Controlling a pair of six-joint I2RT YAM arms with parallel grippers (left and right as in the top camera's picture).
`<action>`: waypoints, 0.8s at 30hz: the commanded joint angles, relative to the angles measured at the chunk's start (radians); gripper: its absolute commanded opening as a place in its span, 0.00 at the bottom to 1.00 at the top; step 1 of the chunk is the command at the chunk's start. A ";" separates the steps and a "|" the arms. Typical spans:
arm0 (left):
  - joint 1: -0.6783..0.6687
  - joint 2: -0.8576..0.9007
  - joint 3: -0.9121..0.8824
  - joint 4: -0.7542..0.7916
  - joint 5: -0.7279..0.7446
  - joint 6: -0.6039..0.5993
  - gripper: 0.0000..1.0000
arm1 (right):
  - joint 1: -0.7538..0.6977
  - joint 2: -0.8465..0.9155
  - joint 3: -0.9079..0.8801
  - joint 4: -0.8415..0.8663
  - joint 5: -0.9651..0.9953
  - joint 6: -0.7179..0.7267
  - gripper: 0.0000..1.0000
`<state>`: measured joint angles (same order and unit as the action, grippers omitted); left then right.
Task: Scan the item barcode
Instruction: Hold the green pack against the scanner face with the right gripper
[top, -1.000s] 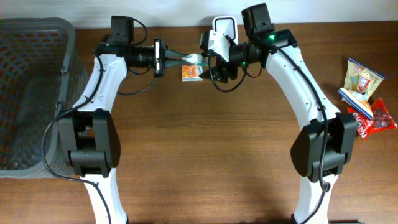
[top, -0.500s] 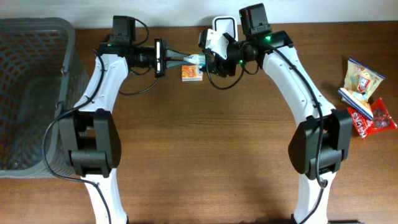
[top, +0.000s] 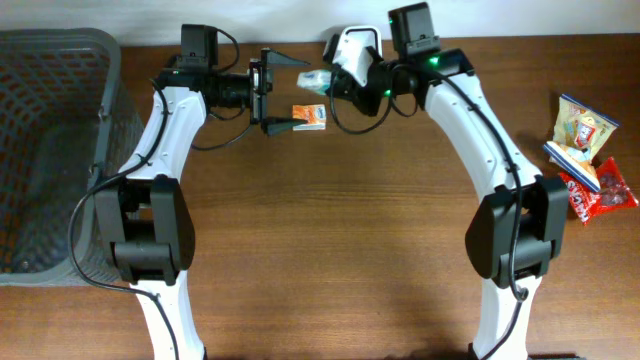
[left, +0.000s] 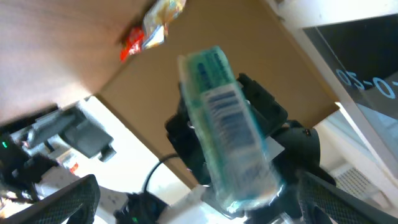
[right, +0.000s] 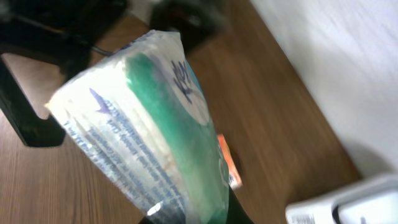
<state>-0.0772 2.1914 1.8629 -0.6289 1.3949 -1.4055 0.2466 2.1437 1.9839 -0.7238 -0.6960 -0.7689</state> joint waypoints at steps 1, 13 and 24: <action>-0.001 0.004 0.016 0.001 -0.143 0.136 0.99 | -0.068 -0.051 0.047 0.019 0.095 0.224 0.04; -0.116 0.004 0.016 -0.185 -0.880 0.657 0.99 | -0.112 0.035 0.047 0.178 0.458 0.948 0.04; -0.222 0.004 0.016 -0.357 -1.420 0.708 0.99 | -0.012 0.190 0.047 0.245 0.577 1.198 0.04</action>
<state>-0.2989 2.1921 1.8648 -0.9718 0.0845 -0.7177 0.2241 2.3051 2.0075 -0.4847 -0.1432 0.3901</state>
